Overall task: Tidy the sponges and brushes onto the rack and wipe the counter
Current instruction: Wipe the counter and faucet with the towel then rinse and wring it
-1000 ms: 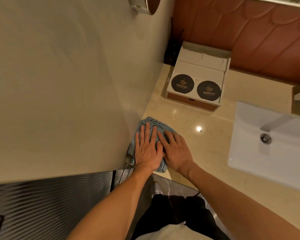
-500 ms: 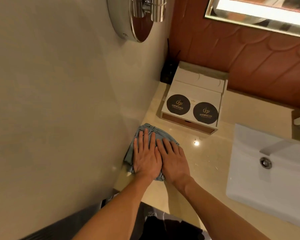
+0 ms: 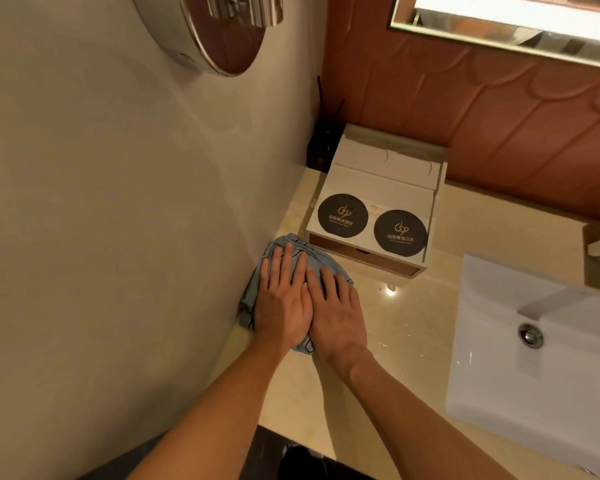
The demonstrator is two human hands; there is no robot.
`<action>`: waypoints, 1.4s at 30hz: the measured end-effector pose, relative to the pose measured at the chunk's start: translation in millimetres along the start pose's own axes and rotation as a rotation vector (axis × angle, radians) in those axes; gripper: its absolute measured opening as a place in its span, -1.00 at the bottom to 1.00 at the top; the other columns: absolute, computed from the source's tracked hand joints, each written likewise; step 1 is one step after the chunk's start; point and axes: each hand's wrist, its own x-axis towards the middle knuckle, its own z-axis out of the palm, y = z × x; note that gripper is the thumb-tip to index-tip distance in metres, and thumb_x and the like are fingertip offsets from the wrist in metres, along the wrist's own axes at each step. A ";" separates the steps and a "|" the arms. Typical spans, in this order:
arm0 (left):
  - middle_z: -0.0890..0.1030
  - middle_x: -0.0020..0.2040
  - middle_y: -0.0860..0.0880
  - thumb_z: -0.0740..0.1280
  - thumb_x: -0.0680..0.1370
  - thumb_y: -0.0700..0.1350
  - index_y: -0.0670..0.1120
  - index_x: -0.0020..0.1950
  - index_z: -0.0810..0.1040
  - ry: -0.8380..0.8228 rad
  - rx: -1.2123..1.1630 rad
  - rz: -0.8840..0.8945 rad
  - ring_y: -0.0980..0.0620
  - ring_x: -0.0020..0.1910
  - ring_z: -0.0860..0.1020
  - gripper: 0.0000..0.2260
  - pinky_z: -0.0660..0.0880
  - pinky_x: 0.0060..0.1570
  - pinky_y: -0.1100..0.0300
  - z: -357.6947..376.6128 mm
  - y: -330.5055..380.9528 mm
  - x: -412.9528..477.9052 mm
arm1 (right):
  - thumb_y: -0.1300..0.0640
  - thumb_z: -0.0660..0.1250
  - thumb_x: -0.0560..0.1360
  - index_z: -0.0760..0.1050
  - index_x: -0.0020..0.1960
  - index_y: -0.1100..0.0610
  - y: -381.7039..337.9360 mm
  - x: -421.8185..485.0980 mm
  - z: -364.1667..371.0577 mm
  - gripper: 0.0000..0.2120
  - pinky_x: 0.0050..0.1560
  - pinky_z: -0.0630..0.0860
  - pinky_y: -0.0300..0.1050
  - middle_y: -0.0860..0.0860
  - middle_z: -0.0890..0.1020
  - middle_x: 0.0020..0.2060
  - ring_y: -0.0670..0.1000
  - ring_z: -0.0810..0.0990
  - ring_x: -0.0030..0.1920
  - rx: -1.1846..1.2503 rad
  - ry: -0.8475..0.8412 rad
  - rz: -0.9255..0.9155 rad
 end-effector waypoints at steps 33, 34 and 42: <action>-0.49 0.54 -0.12 -0.54 0.41 0.12 -0.05 0.54 -0.45 -0.446 0.051 0.068 -0.17 0.54 -0.47 -0.31 -0.42 0.51 -0.17 8.6 202.6 -44.7 | 0.09 0.65 0.22 0.51 0.38 0.22 163.1 -120.8 -36.7 -0.23 -0.01 0.64 0.06 0.21 0.62 0.07 0.21 0.62 -0.03 -0.038 -0.065 0.095; -0.47 0.55 -0.12 -0.53 0.43 0.13 -0.05 0.55 -0.43 -0.454 0.062 0.076 -0.18 0.55 -0.45 -0.31 -0.40 0.52 -0.17 12.4 205.1 -46.2 | 0.13 0.65 0.22 0.51 0.38 0.23 165.6 -124.3 -36.0 -0.24 -0.02 0.64 0.06 0.21 0.61 0.07 0.21 0.61 -0.04 -0.012 -0.066 0.107; 0.12 0.65 -0.13 0.07 0.66 0.05 -0.06 0.64 0.11 -0.312 -0.027 0.180 -0.19 0.62 0.10 -0.46 0.05 0.51 -0.20 28.5 204.3 -75.8 | 0.16 0.38 0.52 0.34 0.51 0.12 160.7 -158.1 -41.3 -0.42 0.10 0.52 0.04 0.18 0.51 0.19 0.20 0.50 0.07 0.241 -0.056 0.247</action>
